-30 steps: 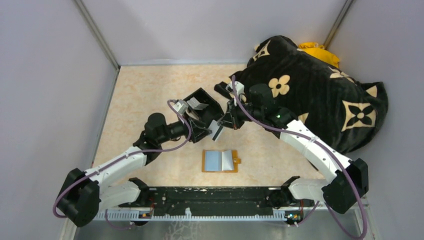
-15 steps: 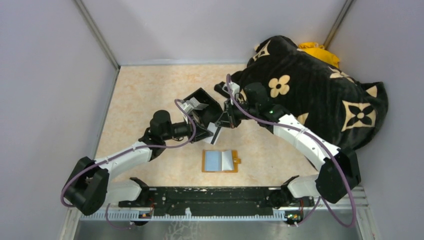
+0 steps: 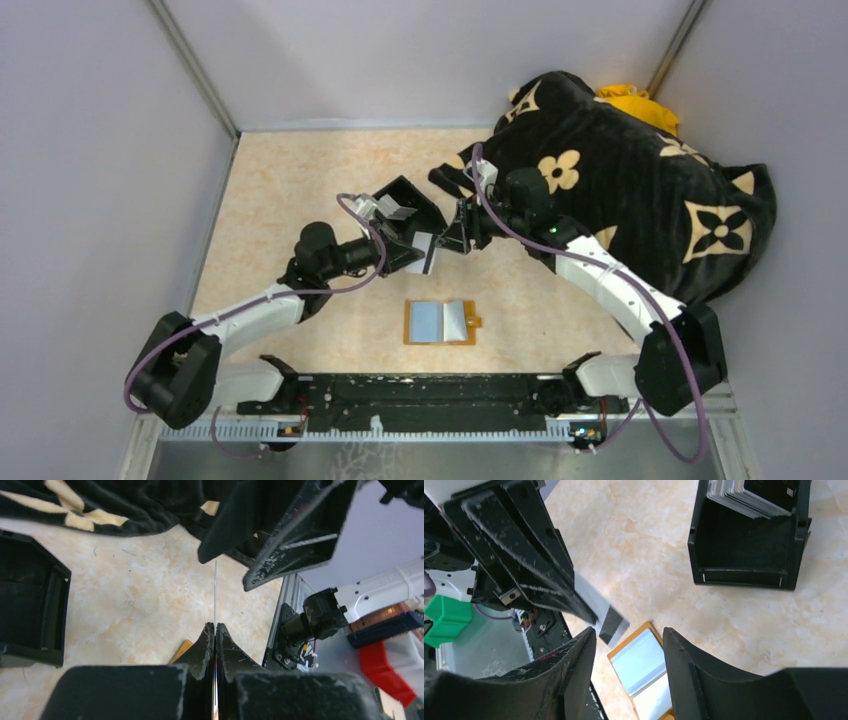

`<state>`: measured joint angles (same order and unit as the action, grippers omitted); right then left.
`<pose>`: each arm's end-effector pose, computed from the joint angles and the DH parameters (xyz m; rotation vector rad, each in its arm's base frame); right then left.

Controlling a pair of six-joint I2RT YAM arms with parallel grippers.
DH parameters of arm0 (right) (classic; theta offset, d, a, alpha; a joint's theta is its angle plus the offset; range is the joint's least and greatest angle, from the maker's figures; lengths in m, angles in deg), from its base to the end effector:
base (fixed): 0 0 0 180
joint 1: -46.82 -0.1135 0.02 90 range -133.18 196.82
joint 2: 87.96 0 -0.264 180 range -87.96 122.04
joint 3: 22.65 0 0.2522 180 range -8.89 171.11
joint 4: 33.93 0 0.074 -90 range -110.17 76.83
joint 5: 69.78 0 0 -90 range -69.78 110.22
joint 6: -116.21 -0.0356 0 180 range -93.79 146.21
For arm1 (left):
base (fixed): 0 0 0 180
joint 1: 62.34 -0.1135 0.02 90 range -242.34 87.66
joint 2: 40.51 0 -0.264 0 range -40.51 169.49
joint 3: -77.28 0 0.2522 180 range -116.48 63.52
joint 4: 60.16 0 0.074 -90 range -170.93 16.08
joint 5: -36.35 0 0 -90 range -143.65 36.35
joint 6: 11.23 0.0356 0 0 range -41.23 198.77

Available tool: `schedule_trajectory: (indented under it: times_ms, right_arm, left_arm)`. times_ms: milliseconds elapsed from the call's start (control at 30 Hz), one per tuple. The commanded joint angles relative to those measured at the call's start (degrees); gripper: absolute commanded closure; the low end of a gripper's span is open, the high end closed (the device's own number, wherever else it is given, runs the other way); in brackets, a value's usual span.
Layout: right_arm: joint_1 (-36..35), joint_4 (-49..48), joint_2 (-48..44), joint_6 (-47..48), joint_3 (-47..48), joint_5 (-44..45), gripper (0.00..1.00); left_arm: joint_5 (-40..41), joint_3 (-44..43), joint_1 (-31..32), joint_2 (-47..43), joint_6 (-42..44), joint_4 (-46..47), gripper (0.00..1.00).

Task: Put the credit cards into the card holder
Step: Pick up the credit card from the storage box.

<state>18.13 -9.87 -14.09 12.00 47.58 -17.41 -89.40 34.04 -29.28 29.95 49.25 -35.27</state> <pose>0.2429 0.1577 0.3036 -0.6915 2.0225 1.1266 0.2055 -0.1586 0.2428 0.5782 1.6817 -1.3153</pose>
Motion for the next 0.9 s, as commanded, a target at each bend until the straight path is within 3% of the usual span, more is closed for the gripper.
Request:
schedule_trajectory:
  times_ms: [0, 133, 400, 867]
  right_arm:
    - [0.21, -8.52, -4.90, -2.19, -3.60, 3.95, 0.47]
    - [0.21, -15.34, -6.40, -5.59, -8.47, 5.04, 0.47]
    - [0.21, -26.02, -5.30, -11.11, -14.12, 3.28, 0.51]
    - [0.17, -40.70, 0.08, -19.16, -17.18, -1.97, 0.66]
  left_arm:
    - [8.09, 3.42, -0.28, 0.67, -10.44, 10.74, 1.00]
    - [10.63, 6.62, -0.28, 2.64, -18.20, 20.22, 1.00]
    - [8.57, 6.42, -0.19, 8.06, -25.00, 28.16, 1.00]
    - [6.58, 5.86, 0.21, 11.91, -28.05, 32.53, 1.00]
